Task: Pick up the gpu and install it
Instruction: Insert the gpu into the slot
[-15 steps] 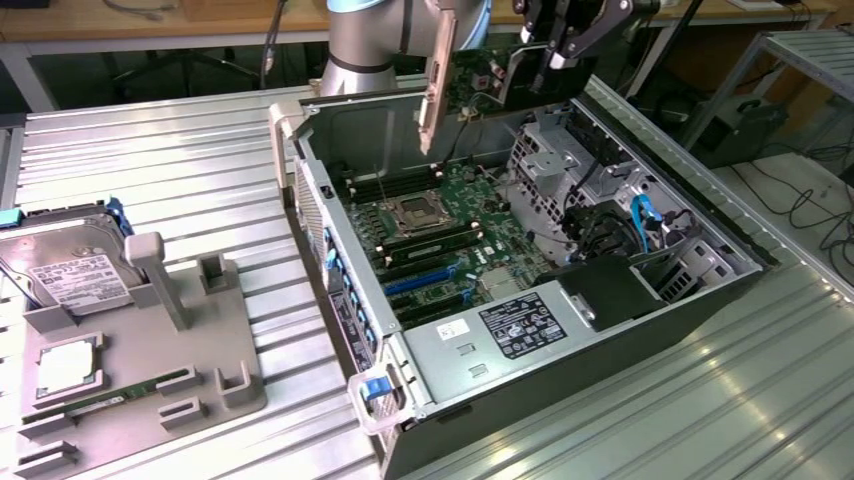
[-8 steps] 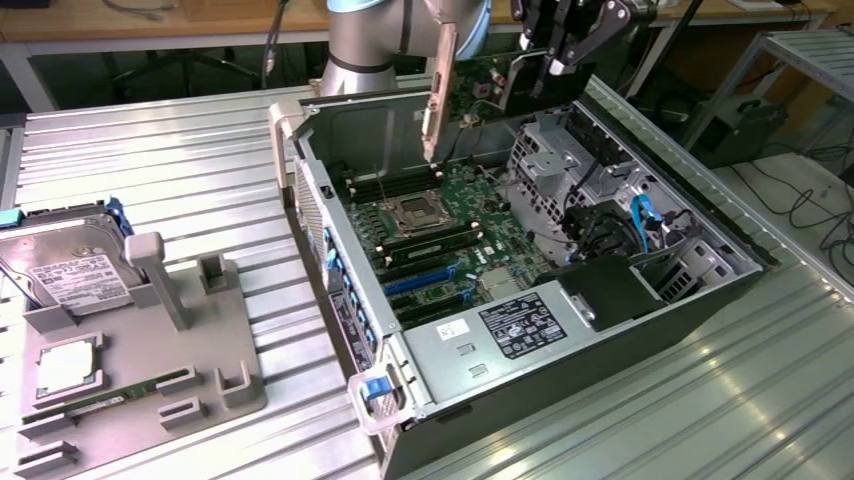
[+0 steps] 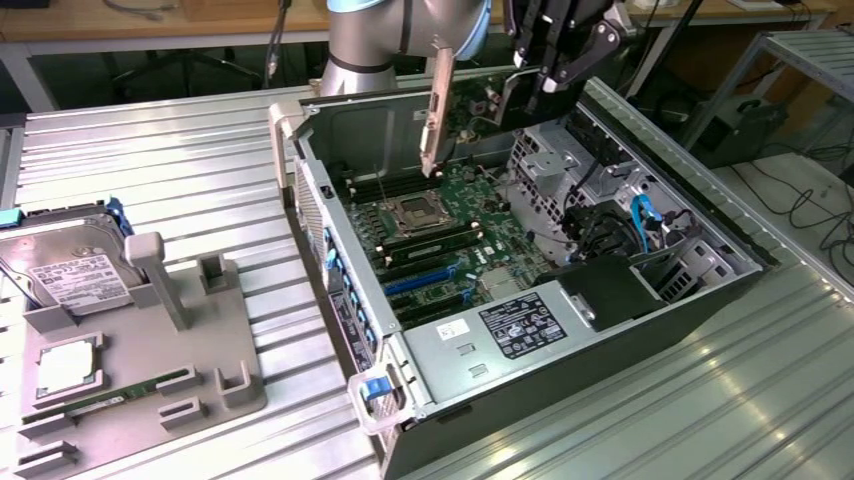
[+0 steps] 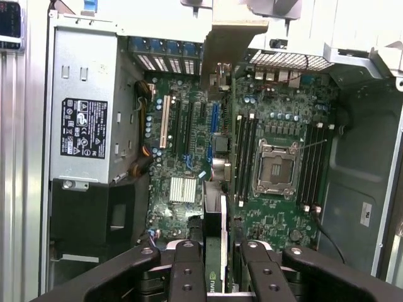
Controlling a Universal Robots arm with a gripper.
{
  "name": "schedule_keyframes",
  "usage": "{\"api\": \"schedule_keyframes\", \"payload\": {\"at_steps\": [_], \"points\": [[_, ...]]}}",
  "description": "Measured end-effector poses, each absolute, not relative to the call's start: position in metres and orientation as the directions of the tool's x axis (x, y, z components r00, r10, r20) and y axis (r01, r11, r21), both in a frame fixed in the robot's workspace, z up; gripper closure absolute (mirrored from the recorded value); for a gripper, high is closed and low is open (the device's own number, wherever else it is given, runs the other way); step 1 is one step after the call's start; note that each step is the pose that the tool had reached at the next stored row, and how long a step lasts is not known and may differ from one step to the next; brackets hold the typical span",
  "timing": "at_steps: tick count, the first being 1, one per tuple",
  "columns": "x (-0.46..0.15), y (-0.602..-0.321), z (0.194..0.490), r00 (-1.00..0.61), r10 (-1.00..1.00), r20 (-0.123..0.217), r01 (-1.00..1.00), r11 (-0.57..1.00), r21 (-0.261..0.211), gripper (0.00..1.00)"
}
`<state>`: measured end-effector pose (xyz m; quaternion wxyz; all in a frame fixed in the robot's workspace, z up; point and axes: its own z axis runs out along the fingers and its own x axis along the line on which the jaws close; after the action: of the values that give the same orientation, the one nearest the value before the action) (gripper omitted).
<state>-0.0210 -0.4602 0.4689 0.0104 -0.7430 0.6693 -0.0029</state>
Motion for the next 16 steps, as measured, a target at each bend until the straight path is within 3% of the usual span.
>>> {"api": "schedule_keyframes", "payload": {"at_steps": [16], "points": [[-0.021,-0.46,0.441,0.122,-0.992,-0.01,-0.992,-0.122,-0.019,0.73]]}}
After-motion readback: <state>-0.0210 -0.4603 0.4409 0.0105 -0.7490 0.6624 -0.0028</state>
